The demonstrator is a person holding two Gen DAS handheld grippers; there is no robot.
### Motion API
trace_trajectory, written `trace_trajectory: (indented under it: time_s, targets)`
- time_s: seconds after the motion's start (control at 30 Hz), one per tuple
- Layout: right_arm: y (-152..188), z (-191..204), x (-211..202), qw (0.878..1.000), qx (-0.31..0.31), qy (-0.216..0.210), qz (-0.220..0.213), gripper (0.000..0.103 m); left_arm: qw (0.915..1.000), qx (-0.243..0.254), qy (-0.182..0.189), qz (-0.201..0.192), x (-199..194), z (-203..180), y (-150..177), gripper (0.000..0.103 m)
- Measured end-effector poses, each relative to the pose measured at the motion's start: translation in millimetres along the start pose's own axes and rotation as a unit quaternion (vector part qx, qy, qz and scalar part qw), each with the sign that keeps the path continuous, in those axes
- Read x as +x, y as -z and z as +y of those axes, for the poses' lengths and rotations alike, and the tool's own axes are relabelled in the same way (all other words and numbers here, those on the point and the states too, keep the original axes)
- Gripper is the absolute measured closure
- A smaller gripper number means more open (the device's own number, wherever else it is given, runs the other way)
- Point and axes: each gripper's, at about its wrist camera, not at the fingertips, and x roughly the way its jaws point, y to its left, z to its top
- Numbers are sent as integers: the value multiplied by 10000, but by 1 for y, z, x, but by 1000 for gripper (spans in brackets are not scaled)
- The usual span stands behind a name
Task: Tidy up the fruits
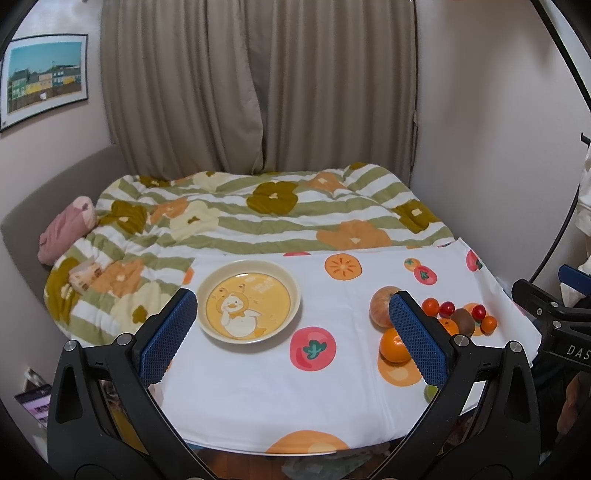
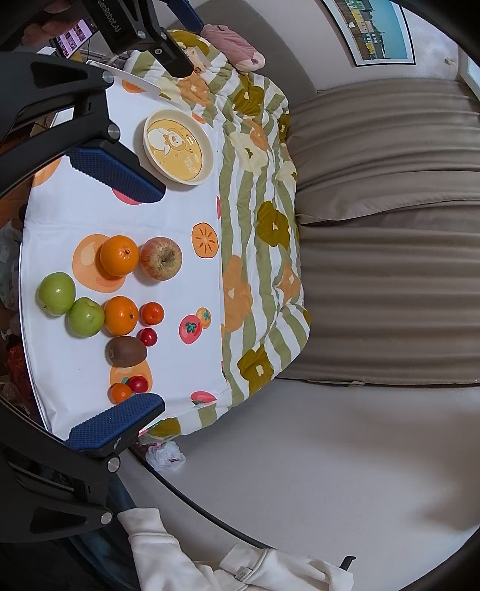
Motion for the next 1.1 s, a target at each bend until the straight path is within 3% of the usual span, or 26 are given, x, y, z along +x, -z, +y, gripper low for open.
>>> trace_trajectory:
  time_s: [0.27, 0.53, 0.67, 0.9, 1.1]
  targets:
    - [1, 5, -4, 10000, 57, 72, 16, 0, 9994, 71, 256, 238, 7, 0, -2, 0]
    - [18, -9, 4, 9983, 363, 348, 294, 0, 9926, 326, 950, 681, 40, -2, 7, 0]
    - [35, -27, 19, 9965, 564, 373, 489, 0, 9888, 517, 1109, 855, 61, -16, 17, 0]
    - [58, -63, 62, 9916, 941, 118, 875, 0, 9848, 577, 1132, 1182, 100, -48, 35, 0]
    - [79, -77, 104, 9826, 1259, -400, 1302, 0, 9803, 550, 1148, 1508, 136, -77, 57, 0]
